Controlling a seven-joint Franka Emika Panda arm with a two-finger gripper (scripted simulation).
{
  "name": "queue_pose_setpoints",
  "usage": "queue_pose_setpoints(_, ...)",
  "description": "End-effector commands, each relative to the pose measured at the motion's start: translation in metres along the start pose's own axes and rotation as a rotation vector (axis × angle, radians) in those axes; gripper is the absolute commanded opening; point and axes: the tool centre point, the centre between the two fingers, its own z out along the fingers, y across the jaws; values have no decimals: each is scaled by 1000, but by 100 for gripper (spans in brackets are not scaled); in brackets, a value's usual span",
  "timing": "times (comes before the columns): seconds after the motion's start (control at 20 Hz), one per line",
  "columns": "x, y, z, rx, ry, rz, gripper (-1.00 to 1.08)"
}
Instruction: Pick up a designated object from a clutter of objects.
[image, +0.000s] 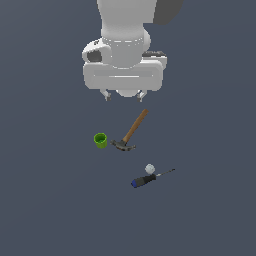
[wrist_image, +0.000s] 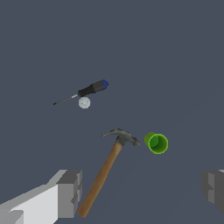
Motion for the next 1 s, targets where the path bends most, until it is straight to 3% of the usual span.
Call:
queue_pose_setpoints(0.0, 0, 0, 1, 0, -1, -2, 100)
queue_pose_setpoints(0.5, 3, 10, 22, 2, -3, -70, 100)
queue_pose_setpoints(0.95, 5, 30, 65, 7, -6, -211, 100)
